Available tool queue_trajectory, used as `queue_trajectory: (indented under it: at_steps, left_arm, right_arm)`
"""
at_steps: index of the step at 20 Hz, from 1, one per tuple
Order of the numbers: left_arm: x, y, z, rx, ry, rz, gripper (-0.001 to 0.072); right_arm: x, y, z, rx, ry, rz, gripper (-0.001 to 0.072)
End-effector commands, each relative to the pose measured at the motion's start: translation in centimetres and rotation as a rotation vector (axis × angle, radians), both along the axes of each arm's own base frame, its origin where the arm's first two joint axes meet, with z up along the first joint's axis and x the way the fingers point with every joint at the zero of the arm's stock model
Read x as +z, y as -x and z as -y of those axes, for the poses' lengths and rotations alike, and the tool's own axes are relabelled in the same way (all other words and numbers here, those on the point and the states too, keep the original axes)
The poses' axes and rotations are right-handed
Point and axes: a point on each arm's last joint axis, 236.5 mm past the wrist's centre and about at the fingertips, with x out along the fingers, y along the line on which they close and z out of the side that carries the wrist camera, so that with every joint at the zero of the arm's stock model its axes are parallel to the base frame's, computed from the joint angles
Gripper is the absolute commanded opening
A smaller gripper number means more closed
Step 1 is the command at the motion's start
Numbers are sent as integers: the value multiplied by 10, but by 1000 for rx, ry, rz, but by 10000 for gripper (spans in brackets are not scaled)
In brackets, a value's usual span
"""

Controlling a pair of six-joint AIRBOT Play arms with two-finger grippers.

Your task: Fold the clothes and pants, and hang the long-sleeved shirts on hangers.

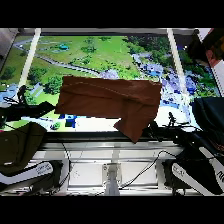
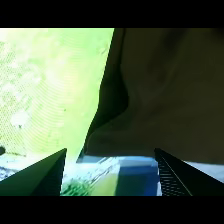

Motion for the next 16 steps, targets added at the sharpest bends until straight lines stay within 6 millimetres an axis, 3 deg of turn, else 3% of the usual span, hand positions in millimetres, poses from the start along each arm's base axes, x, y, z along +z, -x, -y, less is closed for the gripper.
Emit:
queue_trajectory:
  at_steps: [1, 7, 9, 12, 14, 16]
  left_arm:
    - [-13, 13, 0, -37, -27, -45, 637]
    - [-31, 6, 16, 15, 85, -77, 634]
    - [-38, 7, 23, -10, 94, -91, 552]
    - [-45, 8, 34, -35, 106, -110, 536]
    - [-45, 8, 42, -80, 98, -101, 472]
    - [-45, 8, 45, -95, 95, -98, 460]
  right_arm:
    - [-16, -24, 35, -102, 151, 59, 19]
    - [-16, -24, 35, -103, 151, 59, 18]
    - [-16, -24, 35, -103, 151, 59, 18]
    - [-16, -25, 35, -103, 151, 59, 19]
    - [-16, -24, 35, -103, 151, 59, 19]
    - [-15, -24, 35, -104, 150, 59, 19]
